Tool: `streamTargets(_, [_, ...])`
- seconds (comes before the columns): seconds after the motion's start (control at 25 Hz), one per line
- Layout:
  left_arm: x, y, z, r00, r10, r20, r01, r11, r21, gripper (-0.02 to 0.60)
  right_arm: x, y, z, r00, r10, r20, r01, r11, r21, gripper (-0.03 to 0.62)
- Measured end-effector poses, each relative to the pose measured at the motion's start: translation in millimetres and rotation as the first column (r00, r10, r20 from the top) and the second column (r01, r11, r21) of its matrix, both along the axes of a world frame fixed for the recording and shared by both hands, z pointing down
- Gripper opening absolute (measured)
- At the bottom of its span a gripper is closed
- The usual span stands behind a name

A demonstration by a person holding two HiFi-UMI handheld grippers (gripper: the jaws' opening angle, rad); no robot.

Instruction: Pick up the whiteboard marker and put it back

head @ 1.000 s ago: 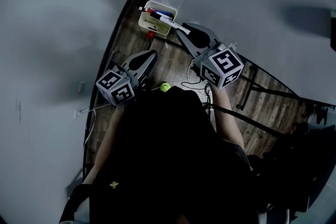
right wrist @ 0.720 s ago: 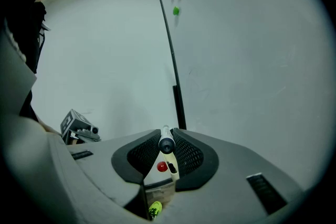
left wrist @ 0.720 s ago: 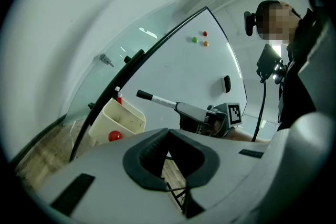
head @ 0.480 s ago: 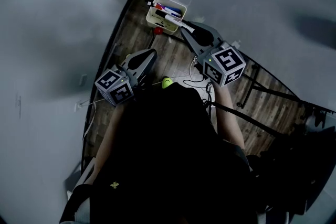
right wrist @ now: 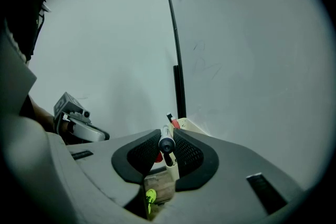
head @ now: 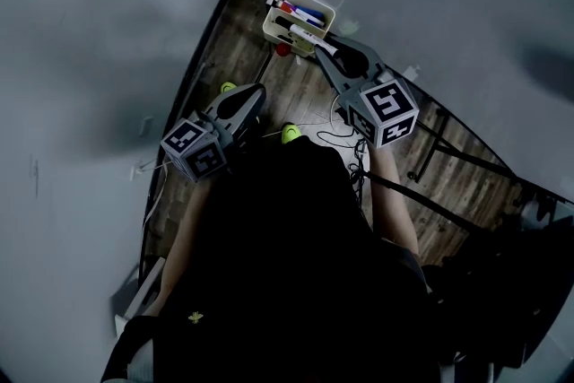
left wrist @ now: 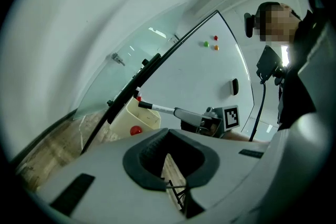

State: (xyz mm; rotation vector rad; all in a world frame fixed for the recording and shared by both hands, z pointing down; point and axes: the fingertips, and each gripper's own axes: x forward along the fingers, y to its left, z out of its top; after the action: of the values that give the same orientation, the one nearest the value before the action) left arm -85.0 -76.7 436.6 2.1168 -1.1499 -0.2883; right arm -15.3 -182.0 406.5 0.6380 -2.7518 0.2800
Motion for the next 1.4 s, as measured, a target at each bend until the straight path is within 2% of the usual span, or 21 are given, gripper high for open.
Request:
streamTargets(1.12, [-35, 7, 11, 0.997, -0.062, 0.040, 0.065, 0.995, -0.078, 0.020, -29, -12, 49, 0.987, -0.050, -0.155, 0.049, 0.999, -0.011, 0.089])
streamTargets(1.4, [-30, 5, 11, 0.998, -0.038, 0.050, 0.042, 0.996, -0.082, 0.020, -33, -10, 51, 0.983, -0.065, -0.172, 0.067, 0.998, 0.005, 0.089])
